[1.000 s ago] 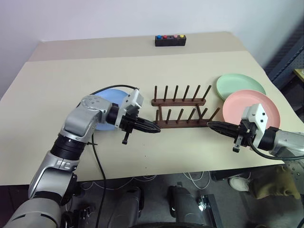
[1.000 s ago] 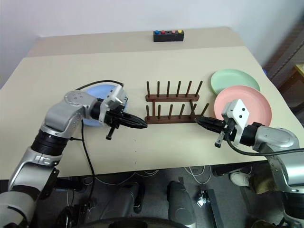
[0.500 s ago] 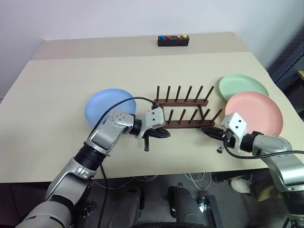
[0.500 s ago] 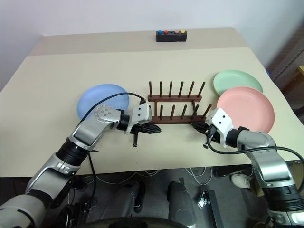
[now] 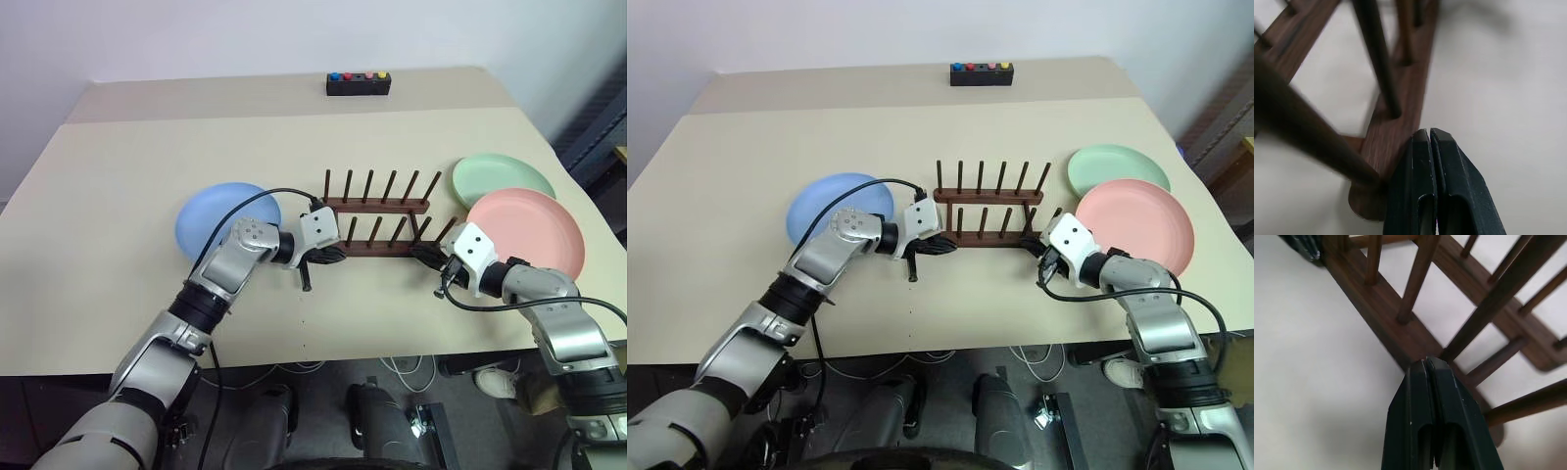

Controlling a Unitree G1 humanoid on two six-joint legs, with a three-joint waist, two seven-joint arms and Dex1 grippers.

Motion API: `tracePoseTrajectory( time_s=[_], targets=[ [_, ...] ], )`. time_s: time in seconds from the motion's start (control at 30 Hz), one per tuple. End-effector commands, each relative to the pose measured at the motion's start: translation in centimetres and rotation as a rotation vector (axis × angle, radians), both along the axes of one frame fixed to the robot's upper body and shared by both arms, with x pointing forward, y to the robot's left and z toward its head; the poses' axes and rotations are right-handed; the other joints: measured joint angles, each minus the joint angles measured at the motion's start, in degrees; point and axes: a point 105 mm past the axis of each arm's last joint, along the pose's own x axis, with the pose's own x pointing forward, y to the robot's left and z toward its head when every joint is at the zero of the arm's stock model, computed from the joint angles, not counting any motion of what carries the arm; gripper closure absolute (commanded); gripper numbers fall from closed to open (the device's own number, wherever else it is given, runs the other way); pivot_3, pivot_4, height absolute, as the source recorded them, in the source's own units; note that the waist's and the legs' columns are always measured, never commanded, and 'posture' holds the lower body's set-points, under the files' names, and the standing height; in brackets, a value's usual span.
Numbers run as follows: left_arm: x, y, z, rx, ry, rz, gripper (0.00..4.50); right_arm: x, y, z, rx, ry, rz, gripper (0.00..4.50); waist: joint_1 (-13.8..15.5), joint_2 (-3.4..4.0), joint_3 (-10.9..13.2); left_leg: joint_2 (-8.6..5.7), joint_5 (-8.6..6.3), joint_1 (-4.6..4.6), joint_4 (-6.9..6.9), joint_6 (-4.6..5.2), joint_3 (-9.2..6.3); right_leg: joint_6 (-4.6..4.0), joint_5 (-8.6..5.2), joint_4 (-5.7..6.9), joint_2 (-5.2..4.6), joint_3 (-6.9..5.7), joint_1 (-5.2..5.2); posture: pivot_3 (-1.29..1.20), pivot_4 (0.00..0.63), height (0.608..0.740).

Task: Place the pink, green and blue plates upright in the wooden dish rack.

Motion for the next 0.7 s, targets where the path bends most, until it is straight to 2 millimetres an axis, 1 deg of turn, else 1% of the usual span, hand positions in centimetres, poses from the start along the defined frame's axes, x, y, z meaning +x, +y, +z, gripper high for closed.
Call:
tracePoseTrajectory(
  time_s=[0.03, 0.3, 0.43, 0.57, 0.7],
  targets=[
    [1.8, 0.6, 1.5, -0.019, -0.071, 0.044, 4.46, 0.8, 0.2, 0.9, -0.018, -0.051, 0.009, 4.50, 0.0, 0.00, 0.0, 0.00, 0.00, 0.00, 0.00, 0.00, 0.00, 0.00, 0.00, 0.00, 0.00, 0.00, 0.00, 0.00, 0.150, 0.740],
    [3.5, 1.0, 2.2, -0.030, -0.101, 0.078, 4.46, 2.4, -0.3, 0.3, -0.103, -0.066, 0.010, 4.50, -0.1, 0.00, 0.0, -0.02, 0.00, 0.01, 0.00, -0.01, 0.01, 0.01, 0.00, 0.03, 0.00, 0.00, 0.00, 0.00, 0.150, 0.740],
    [4.0, 1.0, 2.3, -0.033, -0.110, 0.086, 4.46, 3.8, -0.6, 0.5, -0.159, -0.101, 0.010, 4.50, -0.4, 0.00, 0.0, -0.02, 0.01, 0.02, 0.02, -0.01, 0.02, 0.01, 0.01, 0.05, 0.00, 0.00, 0.00, 0.00, 0.150, 0.740],
    [4.3, 1.0, 2.3, -0.034, -0.116, 0.096, 4.46, 4.9, -0.6, 0.9, -0.170, -0.122, 0.015, 4.50, -0.9, 0.00, 0.0, -0.03, 0.02, 0.02, 0.01, -0.02, 0.01, 0.01, 0.01, 0.07, 0.00, -0.01, 0.00, 0.00, 0.150, 0.740],
    [4.6, 1.3, 2.9, -0.069, -0.104, 0.110, 4.46, 5.9, -0.5, 1.1, -0.199, -0.148, 0.018, 4.50, -1.2, 0.00, 0.0, -0.03, 0.03, 0.03, 0.01, -0.04, 0.01, 0.01, 0.01, 0.11, 0.01, -0.01, -0.01, 0.00, 0.150, 0.740]
  ],
)
